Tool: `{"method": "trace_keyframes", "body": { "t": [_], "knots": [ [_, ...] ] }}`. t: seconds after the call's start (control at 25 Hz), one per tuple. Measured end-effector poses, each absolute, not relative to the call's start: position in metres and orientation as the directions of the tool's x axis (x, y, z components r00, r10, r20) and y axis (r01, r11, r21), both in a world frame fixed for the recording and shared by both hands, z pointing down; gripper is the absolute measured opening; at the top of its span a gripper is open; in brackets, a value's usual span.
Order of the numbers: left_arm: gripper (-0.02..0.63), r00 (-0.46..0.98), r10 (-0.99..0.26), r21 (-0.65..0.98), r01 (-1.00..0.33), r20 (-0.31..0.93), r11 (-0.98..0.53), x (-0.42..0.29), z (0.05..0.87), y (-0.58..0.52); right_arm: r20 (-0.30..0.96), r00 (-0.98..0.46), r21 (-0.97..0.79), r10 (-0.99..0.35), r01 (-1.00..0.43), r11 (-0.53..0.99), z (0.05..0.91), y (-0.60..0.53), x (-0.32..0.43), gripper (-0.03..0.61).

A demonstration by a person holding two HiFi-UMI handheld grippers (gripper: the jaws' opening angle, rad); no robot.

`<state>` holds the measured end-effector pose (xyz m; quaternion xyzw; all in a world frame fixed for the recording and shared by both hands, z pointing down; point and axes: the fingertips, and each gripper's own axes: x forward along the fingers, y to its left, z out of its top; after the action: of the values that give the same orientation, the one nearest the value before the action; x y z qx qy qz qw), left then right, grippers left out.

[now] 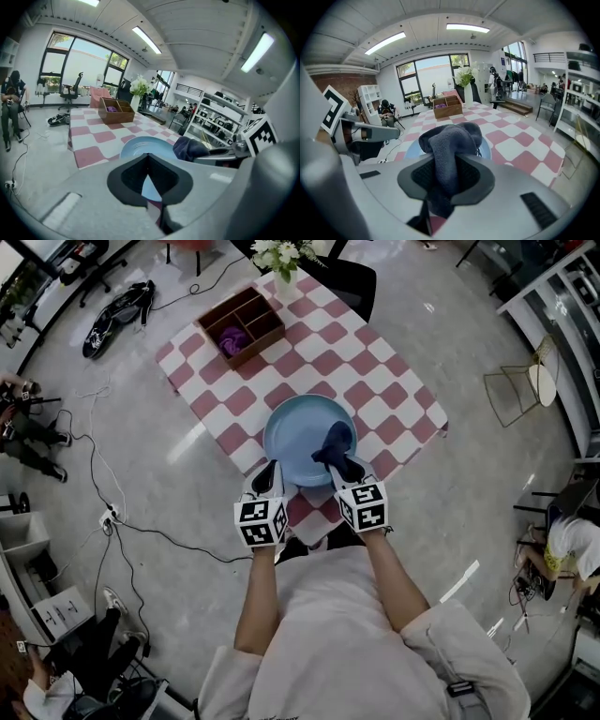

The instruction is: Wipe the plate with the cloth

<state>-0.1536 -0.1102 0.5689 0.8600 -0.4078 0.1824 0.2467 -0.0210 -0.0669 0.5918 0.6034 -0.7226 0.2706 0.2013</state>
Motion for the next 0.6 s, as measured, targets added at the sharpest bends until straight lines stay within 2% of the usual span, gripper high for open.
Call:
{"method": "trace_keyframes", "body": {
  "t": [0.6],
  "knots": [
    [0.011, 0.686, -0.544, 0.304, -0.714, 0.482, -0.63, -0.151, 0.556, -0.065, 0.589, -0.091, -0.14, -0.803, -0.99, 0.01, 0.581, -0.012, -0.024, 0.087]
  ]
}}
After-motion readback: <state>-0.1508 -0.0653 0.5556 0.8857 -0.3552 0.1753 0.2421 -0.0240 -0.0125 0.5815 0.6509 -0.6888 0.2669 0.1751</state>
